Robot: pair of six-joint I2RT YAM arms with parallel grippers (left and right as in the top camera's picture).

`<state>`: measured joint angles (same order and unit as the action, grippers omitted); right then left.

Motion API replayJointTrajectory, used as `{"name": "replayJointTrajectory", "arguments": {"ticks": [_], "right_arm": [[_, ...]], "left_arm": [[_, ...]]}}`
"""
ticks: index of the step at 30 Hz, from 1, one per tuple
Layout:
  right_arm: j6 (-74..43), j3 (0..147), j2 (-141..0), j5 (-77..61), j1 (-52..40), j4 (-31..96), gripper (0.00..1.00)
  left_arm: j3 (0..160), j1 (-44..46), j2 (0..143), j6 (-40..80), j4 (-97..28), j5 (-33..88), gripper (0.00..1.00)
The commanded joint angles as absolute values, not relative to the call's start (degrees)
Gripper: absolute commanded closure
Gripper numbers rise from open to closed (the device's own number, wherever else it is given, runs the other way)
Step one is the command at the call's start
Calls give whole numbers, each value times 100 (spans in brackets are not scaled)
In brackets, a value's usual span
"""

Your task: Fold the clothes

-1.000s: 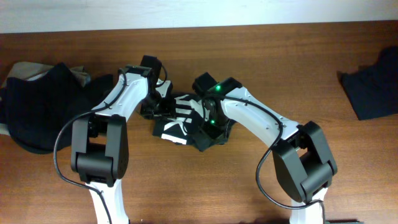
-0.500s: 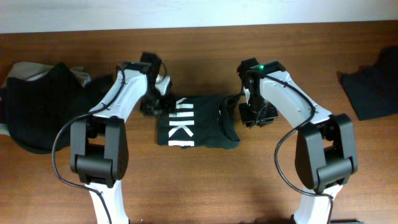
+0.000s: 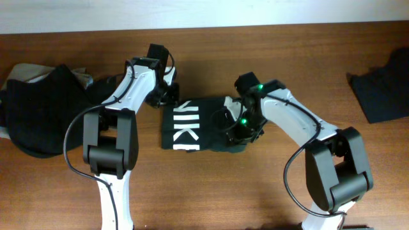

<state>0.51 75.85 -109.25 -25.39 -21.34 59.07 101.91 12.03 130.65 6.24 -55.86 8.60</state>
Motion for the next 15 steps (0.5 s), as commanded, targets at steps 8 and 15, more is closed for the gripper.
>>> {"name": "replayJointTrajectory", "arguments": {"ticks": [8, 15], "right_arm": [[113, 7548, -11093, -832, -1321, 3328, 57], [578, 9542, -11019, -921, -1212, 6053, 43]], "left_arm": [[10141, 1232, 13316, 596, -8827, 731, 55], [10884, 1039, 12962, 635, -8040, 919, 44]]}}
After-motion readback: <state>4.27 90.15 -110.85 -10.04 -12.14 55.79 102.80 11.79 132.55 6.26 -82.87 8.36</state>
